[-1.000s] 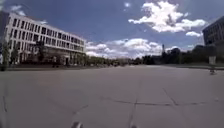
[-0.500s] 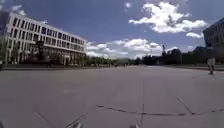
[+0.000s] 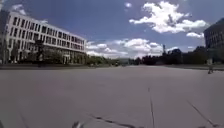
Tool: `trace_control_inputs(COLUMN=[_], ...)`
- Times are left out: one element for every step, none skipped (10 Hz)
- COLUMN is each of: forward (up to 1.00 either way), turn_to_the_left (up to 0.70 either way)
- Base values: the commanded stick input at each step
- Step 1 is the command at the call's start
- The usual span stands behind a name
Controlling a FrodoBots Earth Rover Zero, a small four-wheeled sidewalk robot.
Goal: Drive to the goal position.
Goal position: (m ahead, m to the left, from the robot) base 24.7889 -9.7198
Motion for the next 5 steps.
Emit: trace_control_inputs(forward=[0.7,0.7,0.7,0.7,0.7], turn_to_the_left=[0.0,0.0,0.0,0.0,0.0])
